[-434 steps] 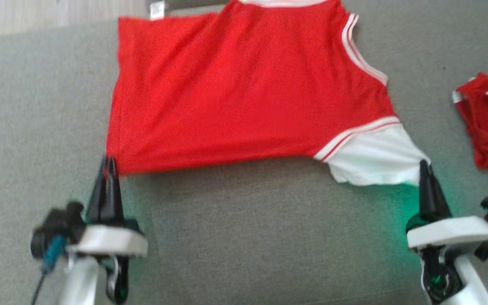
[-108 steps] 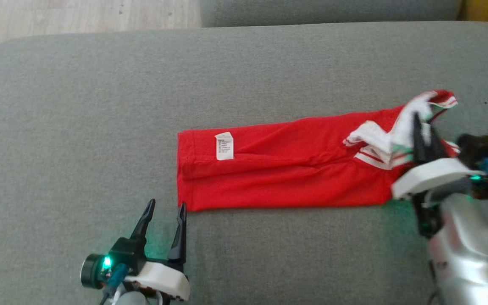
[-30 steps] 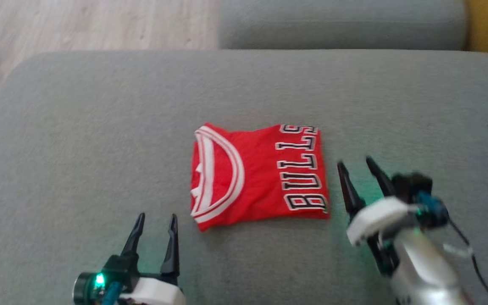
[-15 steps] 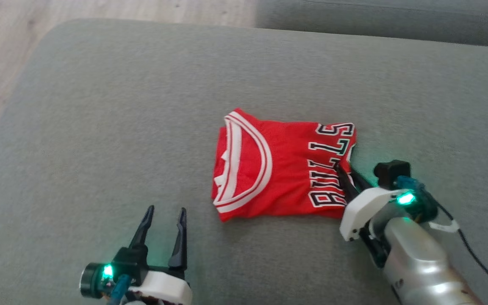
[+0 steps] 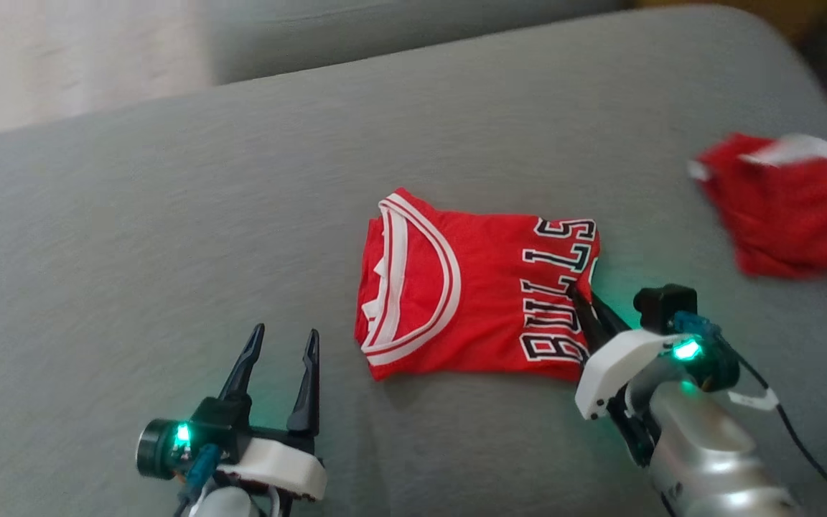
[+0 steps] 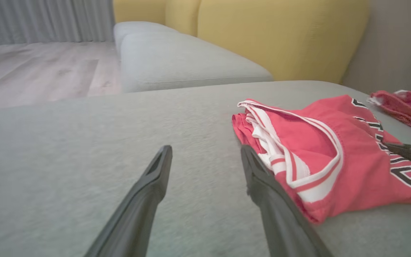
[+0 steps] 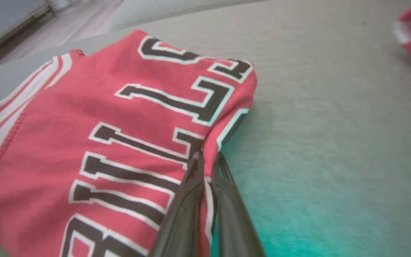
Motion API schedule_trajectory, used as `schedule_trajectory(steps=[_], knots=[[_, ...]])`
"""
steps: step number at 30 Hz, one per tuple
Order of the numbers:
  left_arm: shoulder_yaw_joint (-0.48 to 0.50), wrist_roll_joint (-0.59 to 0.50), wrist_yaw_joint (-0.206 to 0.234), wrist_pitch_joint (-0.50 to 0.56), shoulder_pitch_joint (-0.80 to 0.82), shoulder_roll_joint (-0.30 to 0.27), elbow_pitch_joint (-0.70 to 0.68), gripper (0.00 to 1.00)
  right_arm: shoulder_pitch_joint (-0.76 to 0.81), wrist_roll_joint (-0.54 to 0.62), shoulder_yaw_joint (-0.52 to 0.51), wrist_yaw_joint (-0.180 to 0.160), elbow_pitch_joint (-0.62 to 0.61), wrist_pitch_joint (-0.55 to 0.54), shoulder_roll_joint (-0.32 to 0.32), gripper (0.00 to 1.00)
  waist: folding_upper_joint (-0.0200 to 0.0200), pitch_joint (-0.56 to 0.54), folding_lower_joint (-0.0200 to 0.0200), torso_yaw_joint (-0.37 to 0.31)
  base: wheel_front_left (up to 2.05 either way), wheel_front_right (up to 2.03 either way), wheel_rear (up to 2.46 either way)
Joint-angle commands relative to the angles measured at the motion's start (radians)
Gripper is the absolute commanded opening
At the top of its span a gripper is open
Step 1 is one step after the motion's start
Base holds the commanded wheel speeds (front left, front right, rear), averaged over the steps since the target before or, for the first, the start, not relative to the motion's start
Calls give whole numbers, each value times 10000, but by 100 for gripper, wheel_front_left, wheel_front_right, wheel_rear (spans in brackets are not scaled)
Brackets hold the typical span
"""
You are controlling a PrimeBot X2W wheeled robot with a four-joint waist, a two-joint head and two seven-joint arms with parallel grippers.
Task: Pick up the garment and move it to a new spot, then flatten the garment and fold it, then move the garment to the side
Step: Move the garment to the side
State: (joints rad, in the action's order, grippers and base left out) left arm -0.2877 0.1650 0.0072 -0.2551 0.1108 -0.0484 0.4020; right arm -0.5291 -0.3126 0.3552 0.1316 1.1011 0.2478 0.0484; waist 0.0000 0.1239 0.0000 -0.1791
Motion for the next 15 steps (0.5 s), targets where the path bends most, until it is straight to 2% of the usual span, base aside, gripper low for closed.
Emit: schedule_trajectory(steps=[1,5,8,15], knots=[[309,-53,-36,-67,371,-18,-255,100,110,-134,228,-9,-261,129,18,0,0,-35,0,-1824,0,0,0],[159,40,-54,-67,465,-18,-251,100,197,-365,379,-9,-467,135,18,0,0,22,0,-2797,0,0,0],[21,109,-28,-67,562,-18,-236,100,251,-527,421,-9,-624,136,18,0,0,109,0,-3269,0,0,0],[-138,75,-18,-67,687,-18,-92,100,-96,-194,268,-9,-841,138,18,0,0,363,0,-3523,0,0,0]])
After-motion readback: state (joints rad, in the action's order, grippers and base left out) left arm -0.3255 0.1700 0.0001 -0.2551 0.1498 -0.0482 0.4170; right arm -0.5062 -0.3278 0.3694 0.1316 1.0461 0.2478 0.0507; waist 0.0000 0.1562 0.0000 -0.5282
